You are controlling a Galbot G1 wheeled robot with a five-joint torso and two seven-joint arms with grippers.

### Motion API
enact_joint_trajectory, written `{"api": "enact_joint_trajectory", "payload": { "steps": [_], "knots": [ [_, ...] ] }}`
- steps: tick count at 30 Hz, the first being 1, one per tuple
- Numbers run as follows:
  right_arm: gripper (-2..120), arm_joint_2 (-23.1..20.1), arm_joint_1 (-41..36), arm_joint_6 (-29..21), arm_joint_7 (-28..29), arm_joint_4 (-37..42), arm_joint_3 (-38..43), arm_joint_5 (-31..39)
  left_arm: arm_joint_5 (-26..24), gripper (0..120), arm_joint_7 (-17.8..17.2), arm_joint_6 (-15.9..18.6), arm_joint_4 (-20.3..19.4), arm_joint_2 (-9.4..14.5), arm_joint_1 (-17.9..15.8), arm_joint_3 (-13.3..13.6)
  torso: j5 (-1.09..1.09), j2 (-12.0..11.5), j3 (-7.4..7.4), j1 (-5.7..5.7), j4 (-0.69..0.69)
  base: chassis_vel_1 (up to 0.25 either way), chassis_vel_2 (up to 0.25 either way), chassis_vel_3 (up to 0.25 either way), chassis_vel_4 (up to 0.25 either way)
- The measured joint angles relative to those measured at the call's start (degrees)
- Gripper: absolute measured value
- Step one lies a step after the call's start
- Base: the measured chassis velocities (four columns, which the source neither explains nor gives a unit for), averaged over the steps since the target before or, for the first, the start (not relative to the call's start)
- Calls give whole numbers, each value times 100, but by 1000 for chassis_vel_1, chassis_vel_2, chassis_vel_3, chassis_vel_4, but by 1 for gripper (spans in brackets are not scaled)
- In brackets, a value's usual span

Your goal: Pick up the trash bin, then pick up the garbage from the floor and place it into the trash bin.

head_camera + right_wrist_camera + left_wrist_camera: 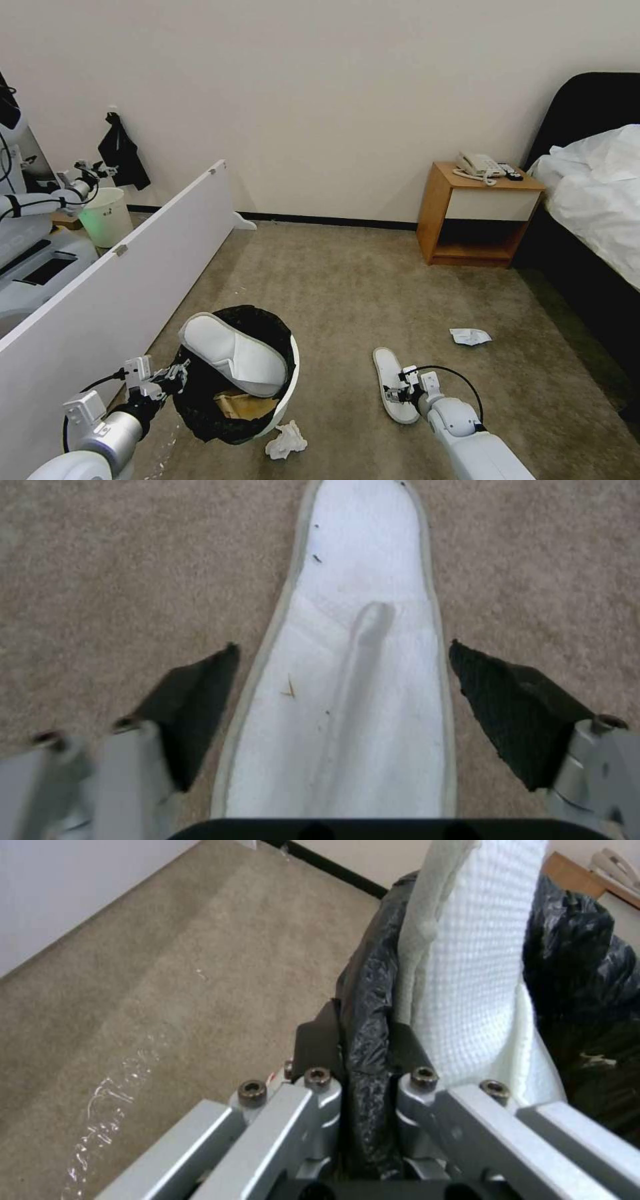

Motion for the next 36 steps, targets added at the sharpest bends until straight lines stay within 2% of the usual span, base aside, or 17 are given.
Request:
{"api": "enact_joint_trajectory", "payload": {
  "steps": [1, 3, 4, 6, 7, 10, 11, 13, 14, 15, 16, 19, 20, 23, 36],
  "knots": [
    [80, 0, 0, 0, 0, 0, 0, 0, 0, 4, 0, 0, 0, 0, 0, 0, 0, 0, 0, 0, 0, 0, 0, 0, 0],
    [68, 10, 5, 20, -43, -21, 3, -45, 2, 4, 2, -9, 0, -4, 9, 0, 0, 0, 0, 0, 0, 0, 0, 0, 0],
    [68, 10, 5, 20, -43, -21, 3, -45, 2, 4, 2, -9, 0, -4, 9, 0, 0, 0, 0, 0, 0, 0, 0, 0, 0],
    [58, 5, -4, 50, -65, -21, 7, -56, 8, 4, 6, -18, 0, -4, 13, 0, 0, 0, 0, 0, 0, 0, 0, 0, 0],
    [58, 5, -4, 50, -65, -21, 7, -56, 8, 4, 6, -18, 0, -4, 13, 0, 0, 0, 0, 0, 0, 0, 0, 0, 0],
    [43, -32, -30, 73, -80, 5, 28, -54, 11, 4, 9, -22, 0, -13, 14, 1, 0, 0, 0, 0, 0, 0, 0, 0, 0],
    [43, -32, -30, 73, -80, 5, 28, -54, 11, 4, 9, -22, 0, -13, 14, 1, 0, 0, 0, 0, 0, 0, 0, 0, 0],
    [35, -49, -48, 92, -81, 33, 56, -33, 19, 4, 11, -31, 1, -18, 17, 7, 0, 0, 0, 0, -1, 0, 0, 0, 0],
    [35, -49, -48, 92, -81, 33, 56, -33, 19, 4, 11, -31, 1, -18, 17, 7, 0, 0, 0, 0, -1, 0, 0, 0, 0],
    [28, -58, -57, 101, -83, 46, 73, -23, 23, 4, 12, -35, 5, -19, 19, 10, 0, 0, 0, 0, 0, 0, 0, 0, 0],
    [28, -58, -57, 101, -83, 46, 73, -23, 23, 4, 12, -35, 5, -19, 19, 10, 0, 0, 0, 0, 0, 0, 0, 0, 0],
    [10, -88, -73, 140, -119, 73, 89, 1, 33, 4, 19, -48, 13, -18, 20, 13, 0, 0, 0, 0, -1, 0, 0, 0, 0],
    [10, -88, -73, 140, -119, 73, 89, 1, 33, 4, 19, -48, 13, -18, 20, 13, 0, 0, 0, 0, -1, 0, 0, 0, 0],
    [0, -95, -74, 159, -134, 77, 98, 13, 35, 4, 20, -59, 45, -7, 15, 8, 0, 0, 0, 0, -1, 0, 0, 0, 0],
    [0, -128, -44, 208, -215, 75, 91, 51, 33, 4, 44, -78, 69, 8, 4, 3, 0, 0, 0, 0, 0, 0, 0, 0, 0]
  ]
}}
